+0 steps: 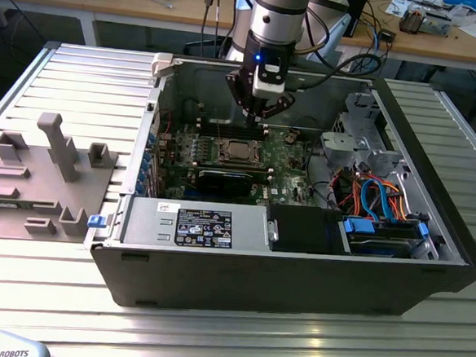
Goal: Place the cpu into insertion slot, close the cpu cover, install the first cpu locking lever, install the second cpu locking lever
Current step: 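Install the first cpu locking lever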
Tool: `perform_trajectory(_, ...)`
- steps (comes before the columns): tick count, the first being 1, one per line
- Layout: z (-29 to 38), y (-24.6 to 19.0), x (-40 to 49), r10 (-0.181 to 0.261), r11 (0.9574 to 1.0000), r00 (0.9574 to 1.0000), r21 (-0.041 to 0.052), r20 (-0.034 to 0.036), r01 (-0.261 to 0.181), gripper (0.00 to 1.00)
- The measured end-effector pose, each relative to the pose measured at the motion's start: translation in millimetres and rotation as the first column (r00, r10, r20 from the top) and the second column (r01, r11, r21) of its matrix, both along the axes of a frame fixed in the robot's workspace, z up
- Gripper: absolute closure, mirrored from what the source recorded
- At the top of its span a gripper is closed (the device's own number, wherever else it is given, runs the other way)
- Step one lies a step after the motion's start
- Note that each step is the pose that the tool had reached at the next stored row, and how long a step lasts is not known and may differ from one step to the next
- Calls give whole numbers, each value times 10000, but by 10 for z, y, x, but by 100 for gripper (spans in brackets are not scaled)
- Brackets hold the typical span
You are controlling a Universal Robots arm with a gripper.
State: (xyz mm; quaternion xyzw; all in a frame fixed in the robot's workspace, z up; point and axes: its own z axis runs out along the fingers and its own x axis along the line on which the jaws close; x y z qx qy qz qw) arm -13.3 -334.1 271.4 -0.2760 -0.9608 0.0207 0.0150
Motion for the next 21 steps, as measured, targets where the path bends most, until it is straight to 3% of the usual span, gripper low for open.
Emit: perform_trajectory(21,-1,0,0,180,9998,9998,-1,0,-180,89)
